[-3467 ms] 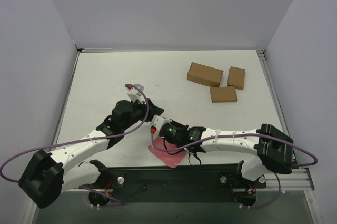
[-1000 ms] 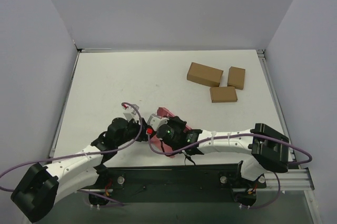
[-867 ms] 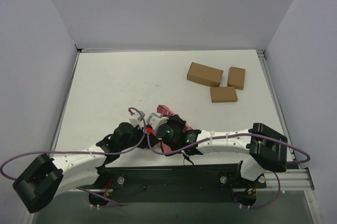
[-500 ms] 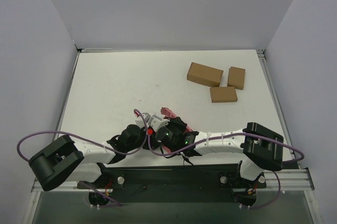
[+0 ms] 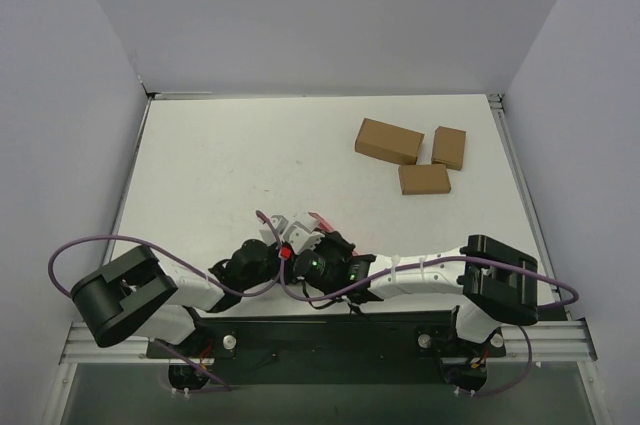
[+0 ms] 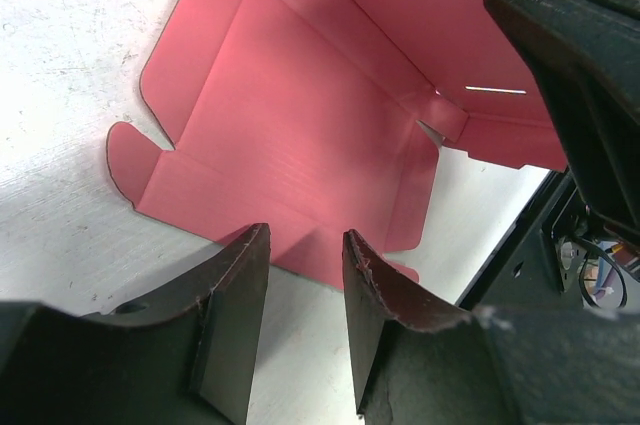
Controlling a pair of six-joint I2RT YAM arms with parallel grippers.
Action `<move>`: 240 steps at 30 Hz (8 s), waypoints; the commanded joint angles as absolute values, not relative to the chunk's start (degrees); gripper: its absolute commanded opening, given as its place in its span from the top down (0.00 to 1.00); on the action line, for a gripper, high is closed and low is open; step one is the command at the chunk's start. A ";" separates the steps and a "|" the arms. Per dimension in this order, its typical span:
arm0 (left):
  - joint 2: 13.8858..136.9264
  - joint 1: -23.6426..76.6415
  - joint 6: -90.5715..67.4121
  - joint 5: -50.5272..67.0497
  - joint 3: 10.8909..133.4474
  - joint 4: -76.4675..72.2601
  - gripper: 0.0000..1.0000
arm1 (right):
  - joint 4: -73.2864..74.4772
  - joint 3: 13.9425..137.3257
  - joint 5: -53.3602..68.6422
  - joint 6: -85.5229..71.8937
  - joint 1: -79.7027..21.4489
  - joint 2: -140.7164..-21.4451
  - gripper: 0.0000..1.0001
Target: Fold the paper box
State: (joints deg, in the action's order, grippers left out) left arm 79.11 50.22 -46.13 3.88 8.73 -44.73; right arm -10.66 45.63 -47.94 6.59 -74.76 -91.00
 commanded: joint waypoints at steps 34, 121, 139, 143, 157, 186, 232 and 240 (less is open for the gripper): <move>74.79 39.73 -47.99 0.62 30.50 -21.09 0.34 | -5.54 42.19 -33.40 0.79 -70.49 -83.32 1.00; 75.51 44.12 -51.96 3.08 20.04 -40.61 0.53 | -4.39 42.45 -31.91 0.97 -67.06 -82.80 1.00; 74.70 43.33 -5.81 14.59 24.52 -38.50 0.39 | -4.22 41.92 -25.58 0.53 -65.22 -81.21 1.00; 77.78 43.33 -1.42 16.87 26.19 -39.02 0.39 | -3.96 41.92 -24.70 0.44 -64.95 -81.04 1.00; 83.67 43.33 1.14 17.32 28.57 -42.01 0.39 | -3.52 41.84 -23.73 0.35 -64.16 -80.77 1.00; 87.89 43.85 -4.39 19.78 27.51 -50.36 0.88 | -3.52 41.40 -23.90 0.00 -63.02 -79.89 1.00; 82.62 59.32 -21.01 -32.78 28.56 -30.59 1.00 | -8.78 33.05 -8.88 -84.53 -52.82 -60.47 0.32; 82.97 60.99 -20.74 -35.07 28.92 -31.02 1.00 | -10.46 31.20 -10.20 -87.28 -50.81 -63.89 0.33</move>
